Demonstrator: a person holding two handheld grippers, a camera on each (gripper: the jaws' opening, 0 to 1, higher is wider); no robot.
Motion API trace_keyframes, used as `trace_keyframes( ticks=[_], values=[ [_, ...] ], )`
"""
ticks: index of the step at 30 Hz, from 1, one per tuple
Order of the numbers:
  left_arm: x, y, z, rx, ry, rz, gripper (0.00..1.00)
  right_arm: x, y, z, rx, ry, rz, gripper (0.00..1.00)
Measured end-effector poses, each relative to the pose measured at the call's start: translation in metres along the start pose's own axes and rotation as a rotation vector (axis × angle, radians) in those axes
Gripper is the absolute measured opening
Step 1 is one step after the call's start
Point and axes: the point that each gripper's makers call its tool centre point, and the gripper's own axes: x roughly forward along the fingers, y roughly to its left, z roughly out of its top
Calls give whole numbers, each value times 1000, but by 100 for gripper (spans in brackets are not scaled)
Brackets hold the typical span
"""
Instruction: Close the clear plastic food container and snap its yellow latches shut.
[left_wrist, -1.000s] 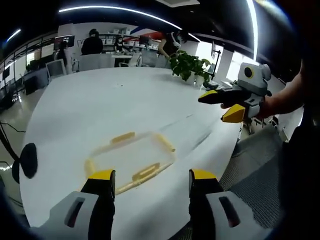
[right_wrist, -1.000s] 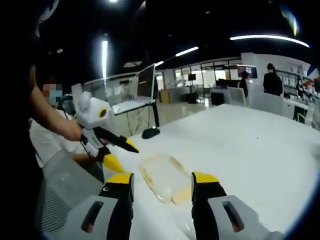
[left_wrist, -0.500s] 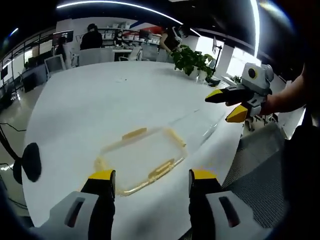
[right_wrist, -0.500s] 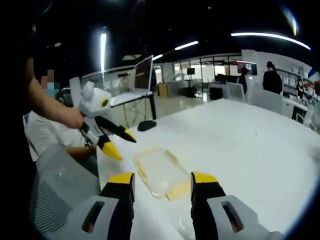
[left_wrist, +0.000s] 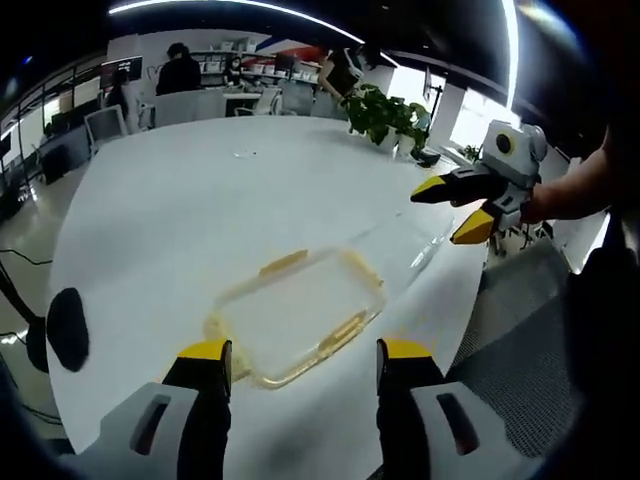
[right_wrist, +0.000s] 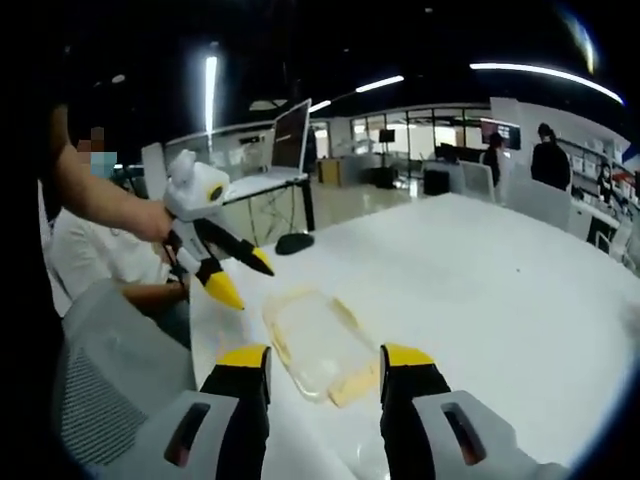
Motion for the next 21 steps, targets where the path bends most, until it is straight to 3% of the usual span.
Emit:
trace_keyframes(
  ticks=[21],
  values=[
    [8, 25, -10, 65, 100, -40, 57, 21, 0, -10, -45, 87, 24, 43]
  ],
)
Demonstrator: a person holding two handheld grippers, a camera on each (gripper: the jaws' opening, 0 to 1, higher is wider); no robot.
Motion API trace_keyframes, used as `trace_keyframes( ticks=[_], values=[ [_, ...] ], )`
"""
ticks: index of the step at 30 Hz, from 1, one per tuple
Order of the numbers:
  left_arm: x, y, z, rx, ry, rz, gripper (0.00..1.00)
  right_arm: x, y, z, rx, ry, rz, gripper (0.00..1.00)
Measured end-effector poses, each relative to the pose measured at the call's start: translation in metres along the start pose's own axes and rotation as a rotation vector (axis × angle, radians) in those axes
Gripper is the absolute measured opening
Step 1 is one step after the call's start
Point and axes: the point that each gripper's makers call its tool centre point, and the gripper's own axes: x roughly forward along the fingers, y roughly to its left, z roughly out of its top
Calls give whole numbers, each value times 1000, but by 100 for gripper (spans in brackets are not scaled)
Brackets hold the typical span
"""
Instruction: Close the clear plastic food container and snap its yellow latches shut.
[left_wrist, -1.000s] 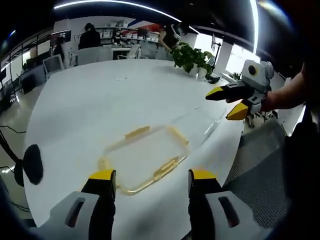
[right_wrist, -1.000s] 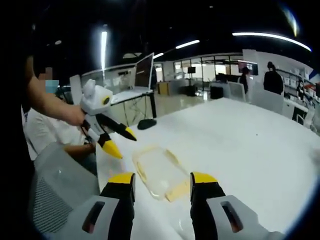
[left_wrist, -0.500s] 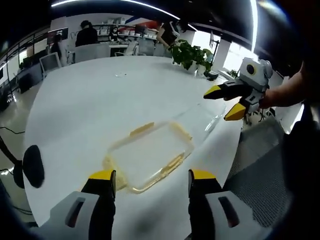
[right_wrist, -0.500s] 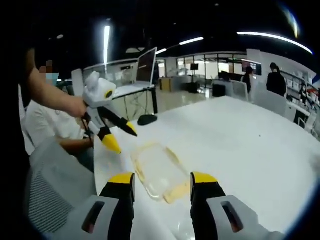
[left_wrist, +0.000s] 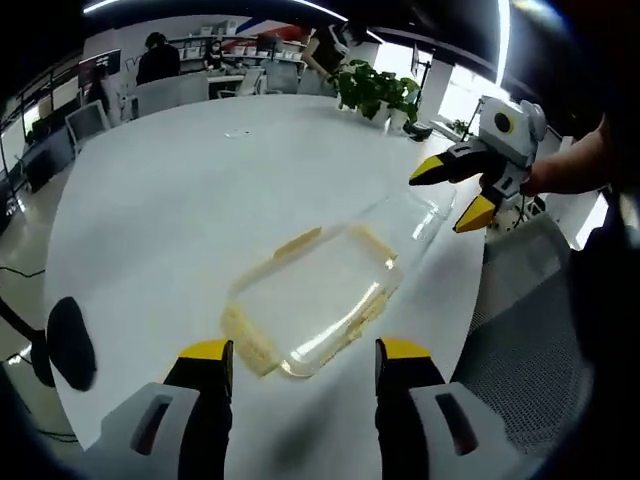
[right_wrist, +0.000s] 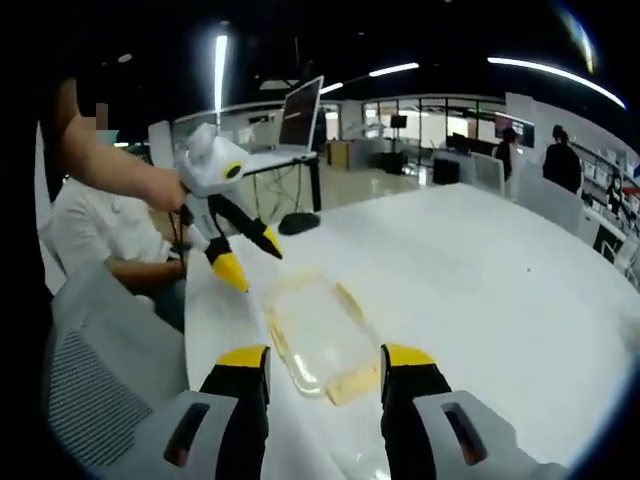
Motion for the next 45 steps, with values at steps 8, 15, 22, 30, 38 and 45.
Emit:
trace_keyframes(
  ticks=[8, 15, 22, 30, 38, 45],
  values=[
    [4, 7, 0, 41, 26, -22, 57, 6, -6, -8, -23, 60, -8, 43],
    [10, 10, -4, 68, 57, -40, 57, 8, -8, -19, -50, 121, 6, 43],
    [14, 12, -9, 119, 92, -65, 56, 14, -12, -24, -74, 164, 14, 43],
    [17, 20, -11, 178, 134, -75, 56, 24, -15, -28, -123, 219, 46, 43],
    [23, 22, -13, 245, 178, -97, 56, 31, -14, -38, -199, 292, 96, 43],
    [27, 24, -14, 316, 212, -109, 55, 32, -15, -45, -230, 332, 117, 44]
  ],
)
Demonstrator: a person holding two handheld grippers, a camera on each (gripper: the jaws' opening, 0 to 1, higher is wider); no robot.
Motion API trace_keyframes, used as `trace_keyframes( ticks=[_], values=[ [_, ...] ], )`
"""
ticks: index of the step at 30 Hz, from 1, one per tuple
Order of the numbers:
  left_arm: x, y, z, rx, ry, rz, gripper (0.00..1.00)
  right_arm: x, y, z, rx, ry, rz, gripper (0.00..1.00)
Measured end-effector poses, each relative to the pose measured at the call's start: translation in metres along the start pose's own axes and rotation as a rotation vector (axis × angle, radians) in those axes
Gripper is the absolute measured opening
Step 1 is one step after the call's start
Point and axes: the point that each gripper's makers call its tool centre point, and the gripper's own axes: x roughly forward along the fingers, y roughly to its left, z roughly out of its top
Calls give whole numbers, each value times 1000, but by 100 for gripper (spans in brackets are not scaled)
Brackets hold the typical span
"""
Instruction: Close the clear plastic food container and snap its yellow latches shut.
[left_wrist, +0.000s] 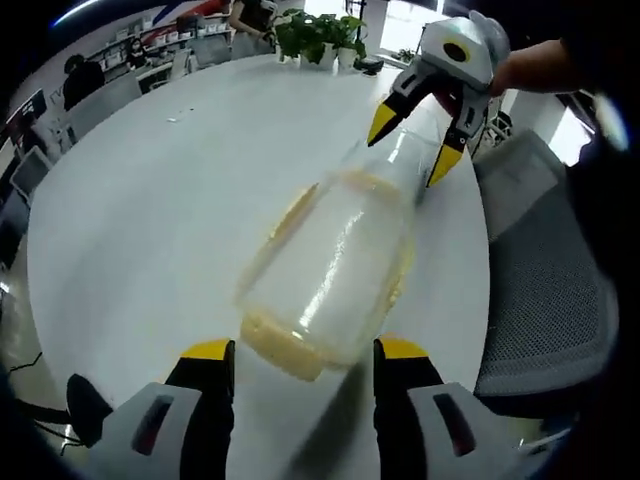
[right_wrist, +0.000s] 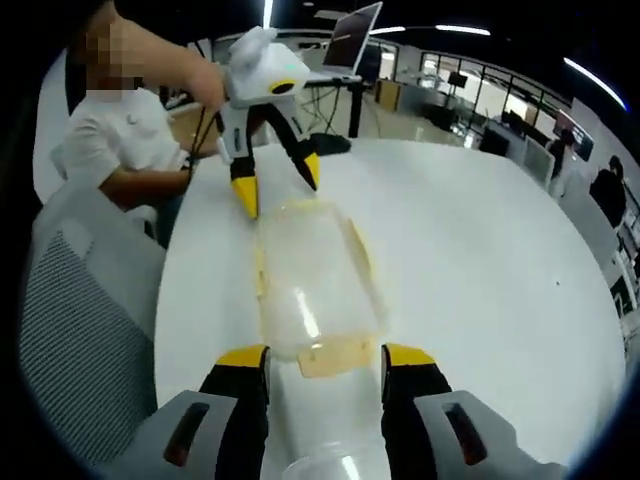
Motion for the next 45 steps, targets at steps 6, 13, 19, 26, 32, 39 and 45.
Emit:
trace_keyframes(
  ticks=[6, 13, 19, 26, 32, 39, 45],
  values=[
    [3, 2, -1, 38, 21, -5, 53, 2, -3, -3, -12, 28, 2, 45],
    [2, 5, 0, 81, 42, -25, 53, 5, -4, -6, -55, 59, 18, 45],
    [-1, 7, -5, 166, 100, -34, 51, 7, -2, -8, -75, 75, 28, 45],
    [3, 8, -5, 228, 138, -48, 46, 12, -3, -9, -86, 105, 39, 45],
    [4, 8, -5, 266, 152, -63, 48, 15, -6, -9, -111, 121, 45, 45],
    [5, 6, -11, 309, 188, -85, 47, 18, -7, -13, -134, 145, 48, 45],
    [8, 8, -14, 365, 221, -85, 46, 20, -7, -9, -139, 152, 49, 45]
  ],
)
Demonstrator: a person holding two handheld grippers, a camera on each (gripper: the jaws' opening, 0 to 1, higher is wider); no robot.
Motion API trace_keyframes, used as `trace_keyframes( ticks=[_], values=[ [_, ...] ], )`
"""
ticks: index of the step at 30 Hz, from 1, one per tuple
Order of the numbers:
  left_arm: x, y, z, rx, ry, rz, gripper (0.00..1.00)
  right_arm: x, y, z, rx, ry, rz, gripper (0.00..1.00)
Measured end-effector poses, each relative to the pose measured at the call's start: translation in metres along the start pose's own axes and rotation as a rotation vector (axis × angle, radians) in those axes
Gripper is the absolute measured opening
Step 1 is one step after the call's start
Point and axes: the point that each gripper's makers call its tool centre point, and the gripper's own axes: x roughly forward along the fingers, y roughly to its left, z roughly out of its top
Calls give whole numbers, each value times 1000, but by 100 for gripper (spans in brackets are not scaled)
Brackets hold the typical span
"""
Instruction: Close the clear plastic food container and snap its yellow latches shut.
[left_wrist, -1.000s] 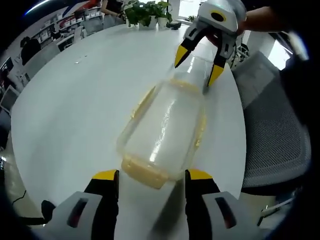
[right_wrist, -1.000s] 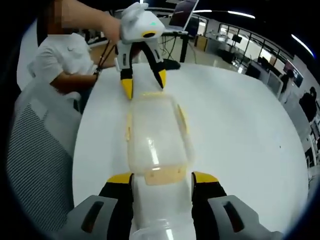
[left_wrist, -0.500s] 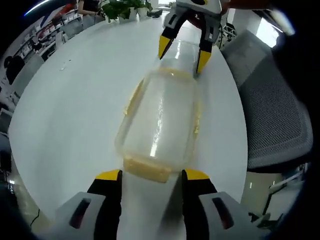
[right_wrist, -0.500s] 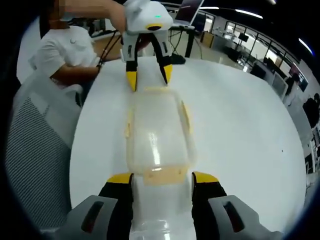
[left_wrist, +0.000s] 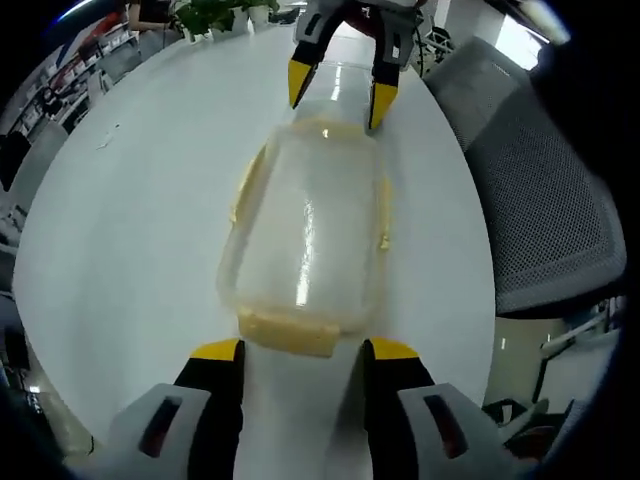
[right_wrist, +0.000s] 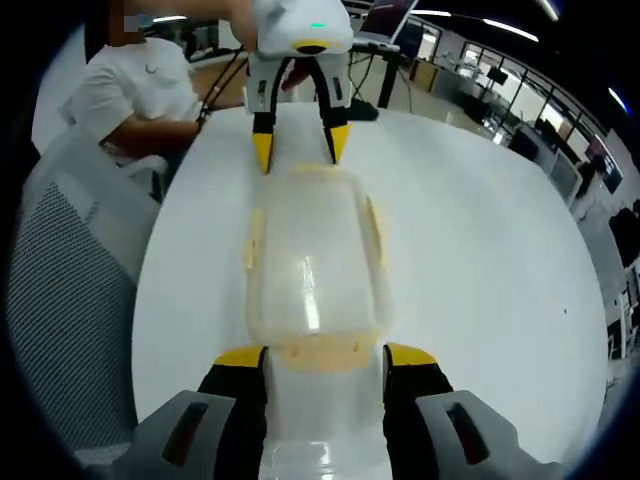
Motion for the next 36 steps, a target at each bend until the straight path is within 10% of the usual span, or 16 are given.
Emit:
trace_keyframes(
  ticks=[36],
  values=[
    [7, 0, 13, 153, 17, -57, 47, 18, 2, -15, -32, 157, 66, 44]
  ],
)
